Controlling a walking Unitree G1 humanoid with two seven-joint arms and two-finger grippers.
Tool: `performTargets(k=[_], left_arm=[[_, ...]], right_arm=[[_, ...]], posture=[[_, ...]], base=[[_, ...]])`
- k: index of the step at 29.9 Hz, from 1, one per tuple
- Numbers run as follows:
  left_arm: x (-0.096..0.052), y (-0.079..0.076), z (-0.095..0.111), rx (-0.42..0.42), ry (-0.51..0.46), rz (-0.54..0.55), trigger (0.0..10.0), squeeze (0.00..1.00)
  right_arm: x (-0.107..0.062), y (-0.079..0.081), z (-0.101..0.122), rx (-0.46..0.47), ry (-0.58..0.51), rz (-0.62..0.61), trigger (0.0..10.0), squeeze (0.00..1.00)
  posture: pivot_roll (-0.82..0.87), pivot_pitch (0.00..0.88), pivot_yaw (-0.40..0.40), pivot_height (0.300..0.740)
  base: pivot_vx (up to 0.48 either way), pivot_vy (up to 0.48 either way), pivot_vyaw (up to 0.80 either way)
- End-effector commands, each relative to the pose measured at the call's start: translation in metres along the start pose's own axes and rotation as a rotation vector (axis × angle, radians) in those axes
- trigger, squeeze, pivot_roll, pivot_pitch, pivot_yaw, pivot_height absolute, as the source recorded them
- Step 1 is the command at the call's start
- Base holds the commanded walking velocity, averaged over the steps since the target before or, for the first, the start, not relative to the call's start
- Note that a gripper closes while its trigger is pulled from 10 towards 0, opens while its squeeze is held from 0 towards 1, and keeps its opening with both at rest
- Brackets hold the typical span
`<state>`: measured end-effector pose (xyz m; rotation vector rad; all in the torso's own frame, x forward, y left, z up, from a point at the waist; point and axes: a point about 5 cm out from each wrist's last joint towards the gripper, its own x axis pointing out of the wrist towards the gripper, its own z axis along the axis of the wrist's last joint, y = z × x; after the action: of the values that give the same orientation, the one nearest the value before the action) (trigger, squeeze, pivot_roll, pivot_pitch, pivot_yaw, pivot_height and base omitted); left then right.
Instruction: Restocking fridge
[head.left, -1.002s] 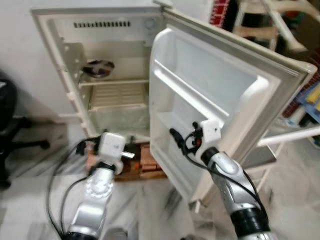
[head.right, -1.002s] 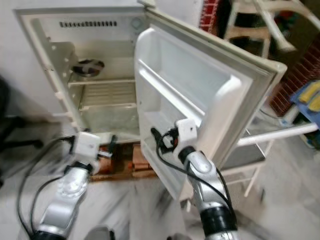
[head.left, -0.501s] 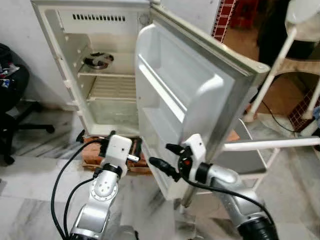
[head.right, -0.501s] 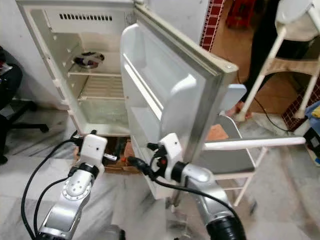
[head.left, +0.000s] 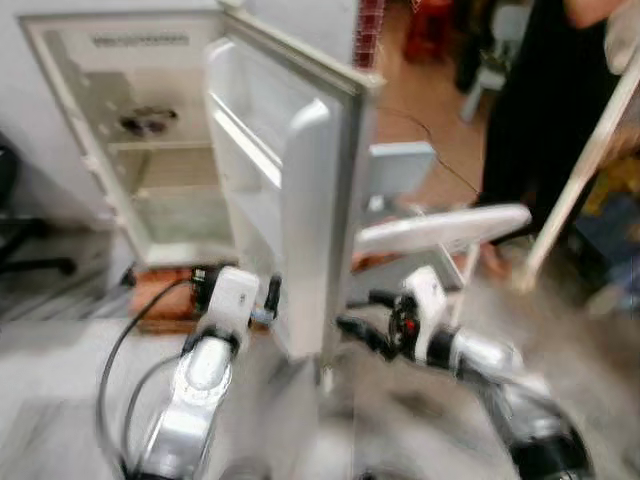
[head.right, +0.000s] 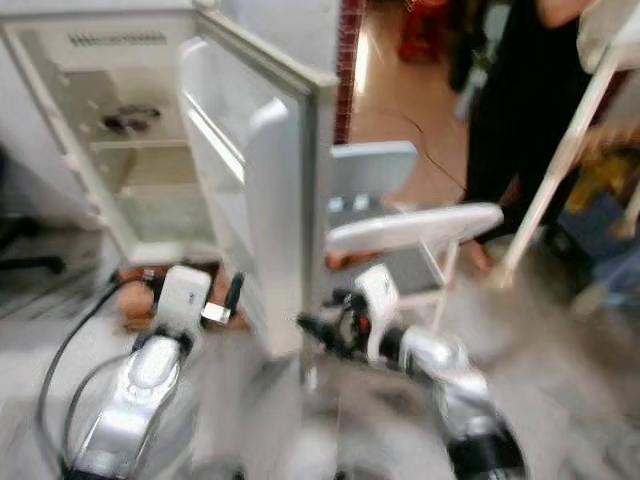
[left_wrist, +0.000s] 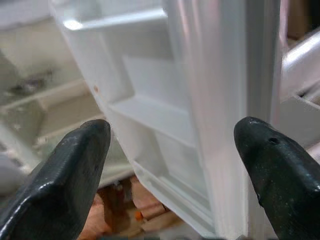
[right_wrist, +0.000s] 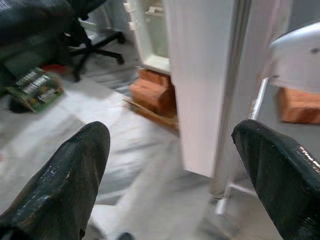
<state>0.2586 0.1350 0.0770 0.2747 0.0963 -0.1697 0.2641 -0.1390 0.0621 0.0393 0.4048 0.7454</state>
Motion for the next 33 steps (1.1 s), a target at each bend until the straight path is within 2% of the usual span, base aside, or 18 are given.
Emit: performTargets(k=[1, 10, 12, 15, 17, 19, 23, 28, 33], left_arm=[[-0.002, 0.001, -0.006, -0.024, 0.036, 0.013, 10.0, 0.0], [-0.002, 0.01, -0.01, -0.066, 0.076, 0.082, 10.0, 0.0], [-0.002, 0.017, -0.015, -0.076, 0.121, 0.15, 10.0, 0.0], [-0.004, 0.028, -0.026, -0.128, 0.223, 0.25, 10.0, 0.0], [-0.006, 0.034, -0.029, -0.188, 0.264, 0.293, 10.0, 0.0], [-0.008, 0.036, -0.03, -0.193, 0.271, 0.304, 10.0, 0.0], [-0.017, 0.044, -0.037, -0.221, 0.32, 0.338, 10.0, 0.0], [-0.027, 0.046, -0.039, -0.223, 0.343, 0.345, 10.0, 0.0], [-0.035, 0.043, -0.036, -0.238, 0.362, 0.355, 10.0, 0.0]], right_arm=[[0.003, -0.01, 0.011, -0.032, -0.025, -0.08, 10.0, 0.0], [0.01, -0.023, 0.028, -0.035, -0.143, -0.287, 10.0, 0.0], [0.012, -0.026, 0.036, -0.009, -0.208, -0.376, 10.0, 0.0], [0.021, -0.024, 0.047, -0.023, -0.249, -0.421, 10.0, 0.0], [0.029, -0.025, 0.055, 0.0, -0.268, -0.454, 10.0, 0.0], [0.033, -0.025, 0.059, 0.015, -0.277, -0.456, 10.0, 0.0], [0.05, -0.022, 0.081, 0.061, -0.33, -0.442, 10.0, 0.0], [0.065, -0.018, 0.102, 0.054, -0.363, -0.403, 10.0, 0.0], [0.09, -0.007, 0.144, 0.058, -0.419, -0.399, 10.0, 0.0]], posture=[[0.06, 0.0, -0.019, 0.74], [0.07, 0.001, -0.017, 0.74], [0.07, 0.004, -0.018, 0.74], [0.08, 0.011, -0.016, 0.74], [0.09, 0.017, -0.018, 0.74], [0.1, 0.018, -0.018, 0.74], [0.13, 0.028, -0.028, 0.74], [0.16, 0.041, -0.044, 0.74], [0.21, 0.059, -0.075, 0.74]], base=[[0.0, 0.0, 0.0], [0.0, 0.0, 0.0], [0.0, 0.0, 0.0], [0.0, 0.0, 0.0], [0.0, 0.0, 0.0], [0.0, 0.0, 0.0], [0.0, 0.0, 0.0], [0.0, 0.0, 0.0], [0.0, 0.0, 0.0]])
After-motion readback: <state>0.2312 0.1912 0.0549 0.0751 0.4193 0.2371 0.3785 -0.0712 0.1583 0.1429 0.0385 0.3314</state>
